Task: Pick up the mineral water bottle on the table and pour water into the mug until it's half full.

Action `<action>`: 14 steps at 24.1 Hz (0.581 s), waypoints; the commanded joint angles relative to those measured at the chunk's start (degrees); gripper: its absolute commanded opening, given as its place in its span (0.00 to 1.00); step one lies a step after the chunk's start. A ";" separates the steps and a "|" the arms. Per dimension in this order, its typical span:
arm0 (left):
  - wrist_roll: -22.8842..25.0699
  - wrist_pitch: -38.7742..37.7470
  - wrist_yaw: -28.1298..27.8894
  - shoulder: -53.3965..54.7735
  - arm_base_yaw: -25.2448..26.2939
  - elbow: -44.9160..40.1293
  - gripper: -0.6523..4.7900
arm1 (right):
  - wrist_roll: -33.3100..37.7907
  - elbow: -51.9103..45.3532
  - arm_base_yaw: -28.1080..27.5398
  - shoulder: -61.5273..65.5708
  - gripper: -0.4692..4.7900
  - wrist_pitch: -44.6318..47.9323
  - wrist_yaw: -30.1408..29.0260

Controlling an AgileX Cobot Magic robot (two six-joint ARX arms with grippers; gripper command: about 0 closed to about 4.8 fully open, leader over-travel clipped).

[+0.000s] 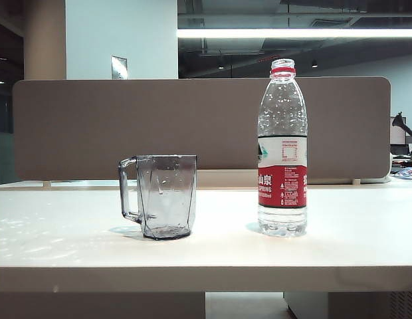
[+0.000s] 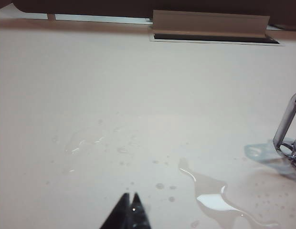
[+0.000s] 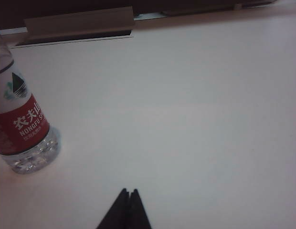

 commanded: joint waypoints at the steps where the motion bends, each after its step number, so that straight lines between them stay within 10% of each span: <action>1: 0.22 -0.50 -0.15 0.04 -0.02 0.17 0.11 | 0.33 -0.42 0.04 -0.07 0.09 0.72 0.11; 14: 0.22 -1.11 -0.04 2.14 -0.39 1.44 0.11 | 0.35 0.55 0.09 -0.07 0.09 2.97 -0.17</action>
